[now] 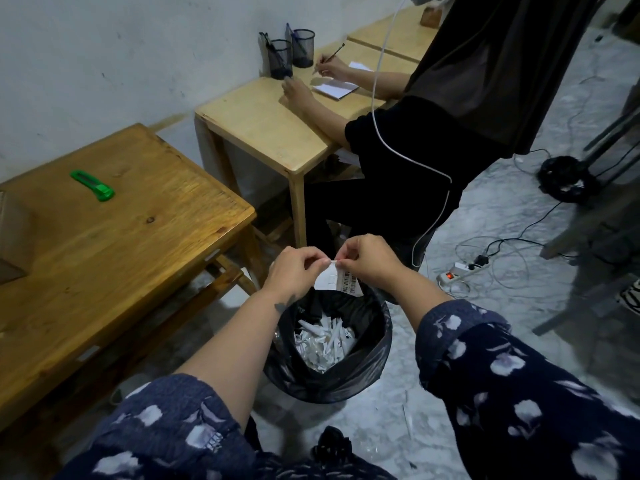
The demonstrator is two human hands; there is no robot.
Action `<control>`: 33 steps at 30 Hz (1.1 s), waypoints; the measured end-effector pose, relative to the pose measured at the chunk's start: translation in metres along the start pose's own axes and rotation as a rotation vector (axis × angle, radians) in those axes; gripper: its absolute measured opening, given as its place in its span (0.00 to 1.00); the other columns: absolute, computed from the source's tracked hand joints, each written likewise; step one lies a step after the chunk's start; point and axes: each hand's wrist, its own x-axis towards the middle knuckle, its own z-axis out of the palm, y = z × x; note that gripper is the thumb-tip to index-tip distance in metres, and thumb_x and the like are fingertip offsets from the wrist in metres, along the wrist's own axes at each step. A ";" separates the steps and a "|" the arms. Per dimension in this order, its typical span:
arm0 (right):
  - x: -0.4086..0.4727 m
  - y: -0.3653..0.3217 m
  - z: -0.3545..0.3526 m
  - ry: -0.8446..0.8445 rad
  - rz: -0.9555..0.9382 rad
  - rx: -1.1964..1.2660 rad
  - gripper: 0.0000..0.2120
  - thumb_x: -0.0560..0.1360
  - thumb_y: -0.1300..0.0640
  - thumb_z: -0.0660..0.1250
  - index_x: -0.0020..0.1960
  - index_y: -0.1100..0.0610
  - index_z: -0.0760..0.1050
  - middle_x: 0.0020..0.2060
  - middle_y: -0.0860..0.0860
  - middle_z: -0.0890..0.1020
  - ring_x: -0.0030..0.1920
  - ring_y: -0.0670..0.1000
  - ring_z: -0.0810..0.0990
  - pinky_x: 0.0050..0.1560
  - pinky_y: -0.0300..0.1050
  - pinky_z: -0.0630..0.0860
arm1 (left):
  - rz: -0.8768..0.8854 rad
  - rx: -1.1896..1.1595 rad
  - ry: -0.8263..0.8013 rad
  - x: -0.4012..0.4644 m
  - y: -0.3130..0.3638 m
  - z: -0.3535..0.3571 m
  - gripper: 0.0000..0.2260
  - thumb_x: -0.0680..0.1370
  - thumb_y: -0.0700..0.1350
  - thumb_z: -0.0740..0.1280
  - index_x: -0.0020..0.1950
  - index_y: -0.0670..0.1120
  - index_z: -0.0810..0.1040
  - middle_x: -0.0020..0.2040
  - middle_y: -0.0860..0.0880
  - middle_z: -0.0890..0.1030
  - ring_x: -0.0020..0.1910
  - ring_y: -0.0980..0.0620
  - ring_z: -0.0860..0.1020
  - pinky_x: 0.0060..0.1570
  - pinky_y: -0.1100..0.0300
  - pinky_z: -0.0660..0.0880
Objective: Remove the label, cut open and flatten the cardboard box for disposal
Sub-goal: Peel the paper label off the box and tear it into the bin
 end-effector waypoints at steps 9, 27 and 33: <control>-0.001 -0.003 0.006 -0.064 -0.007 0.057 0.05 0.72 0.57 0.71 0.39 0.57 0.79 0.31 0.47 0.77 0.34 0.45 0.74 0.33 0.38 0.67 | -0.062 -0.060 -0.001 -0.001 0.003 0.004 0.06 0.78 0.52 0.64 0.42 0.55 0.78 0.37 0.51 0.79 0.37 0.52 0.74 0.35 0.57 0.68; -0.020 0.007 -0.002 0.070 0.123 0.348 0.05 0.71 0.56 0.71 0.36 0.50 0.79 0.34 0.44 0.82 0.38 0.42 0.79 0.41 0.37 0.73 | -0.433 -0.448 0.329 -0.004 -0.014 0.003 0.07 0.77 0.47 0.67 0.48 0.46 0.83 0.45 0.50 0.81 0.44 0.51 0.77 0.38 0.63 0.72; -0.015 0.004 0.013 0.148 0.218 0.369 0.04 0.70 0.56 0.71 0.37 0.52 0.79 0.30 0.46 0.78 0.31 0.44 0.74 0.35 0.38 0.71 | -0.440 -0.748 0.084 0.004 0.020 0.022 0.04 0.73 0.46 0.73 0.43 0.47 0.85 0.37 0.51 0.83 0.38 0.55 0.79 0.39 0.65 0.73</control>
